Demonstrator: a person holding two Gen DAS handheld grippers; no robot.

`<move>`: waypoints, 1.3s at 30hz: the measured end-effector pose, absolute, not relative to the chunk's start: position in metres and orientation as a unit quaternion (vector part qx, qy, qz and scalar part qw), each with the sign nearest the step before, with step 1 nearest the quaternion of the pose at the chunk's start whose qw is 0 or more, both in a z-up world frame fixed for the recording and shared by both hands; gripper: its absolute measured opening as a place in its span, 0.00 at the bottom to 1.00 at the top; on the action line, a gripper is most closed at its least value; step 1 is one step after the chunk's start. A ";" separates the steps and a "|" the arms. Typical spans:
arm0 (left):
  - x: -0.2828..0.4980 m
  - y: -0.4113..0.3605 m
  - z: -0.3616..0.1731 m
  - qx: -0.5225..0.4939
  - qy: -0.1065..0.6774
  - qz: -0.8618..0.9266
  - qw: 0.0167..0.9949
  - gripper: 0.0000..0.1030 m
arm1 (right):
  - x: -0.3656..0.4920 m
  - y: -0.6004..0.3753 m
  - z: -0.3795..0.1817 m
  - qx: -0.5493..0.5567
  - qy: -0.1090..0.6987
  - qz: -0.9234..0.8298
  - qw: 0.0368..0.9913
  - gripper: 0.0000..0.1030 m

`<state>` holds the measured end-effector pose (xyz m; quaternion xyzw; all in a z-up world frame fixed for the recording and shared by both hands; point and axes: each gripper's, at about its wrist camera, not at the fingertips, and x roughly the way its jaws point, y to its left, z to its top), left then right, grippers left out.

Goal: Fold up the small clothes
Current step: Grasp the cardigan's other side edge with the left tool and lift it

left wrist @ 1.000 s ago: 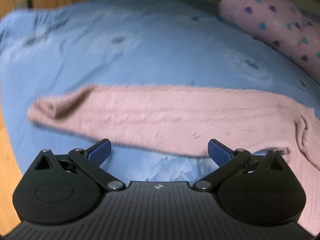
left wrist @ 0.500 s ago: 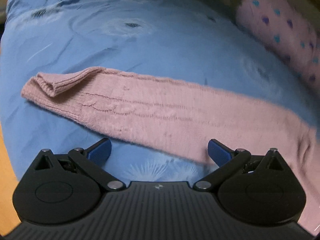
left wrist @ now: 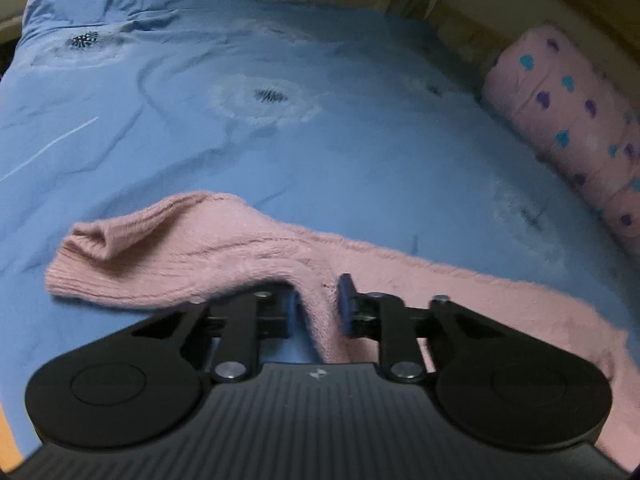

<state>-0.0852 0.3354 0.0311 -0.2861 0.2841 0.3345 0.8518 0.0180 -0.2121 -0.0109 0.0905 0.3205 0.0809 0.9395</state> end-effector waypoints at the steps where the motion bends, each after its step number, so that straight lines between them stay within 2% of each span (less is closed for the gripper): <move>1: -0.088 0.334 0.037 -0.285 0.273 0.331 0.857 0.19 | 0.018 -0.214 -0.010 0.095 0.318 0.083 0.940 0.92; 12: -0.075 0.271 0.145 -0.249 0.169 0.217 0.929 0.18 | 0.010 -0.210 0.004 0.094 0.285 0.114 0.947 0.92; 15: -0.062 0.238 0.173 -0.229 0.147 0.172 0.947 0.17 | 0.010 -0.211 0.009 0.100 0.277 0.122 0.948 0.87; 20: -0.039 0.189 0.200 -0.227 0.155 0.121 0.954 0.17 | 0.010 -0.216 0.012 0.115 0.275 0.126 0.946 0.86; 25: -0.022 0.163 0.186 -0.195 0.205 0.160 0.946 0.20 | 0.009 -0.219 0.017 0.126 0.269 0.134 0.945 0.86; 27: -0.014 0.164 0.171 -0.182 0.241 0.177 0.937 0.33 | 0.008 -0.220 0.019 0.128 0.269 0.137 0.945 0.86; 28: -0.010 0.165 0.162 -0.178 0.257 0.184 0.932 0.50 | 0.008 -0.220 0.020 0.129 0.269 0.139 0.945 0.86; 29: -0.009 0.170 0.151 -0.175 0.269 0.190 0.928 0.64 | 0.007 -0.220 0.021 0.129 0.268 0.140 0.945 0.86; 30: -0.005 0.171 0.141 -0.169 0.280 0.200 0.924 0.66 | 0.006 -0.220 0.022 0.129 0.266 0.141 0.945 0.86; 39: 0.056 0.182 0.059 -0.105 0.343 0.221 0.907 0.65 | 0.005 -0.220 0.026 0.129 0.261 0.148 0.945 0.86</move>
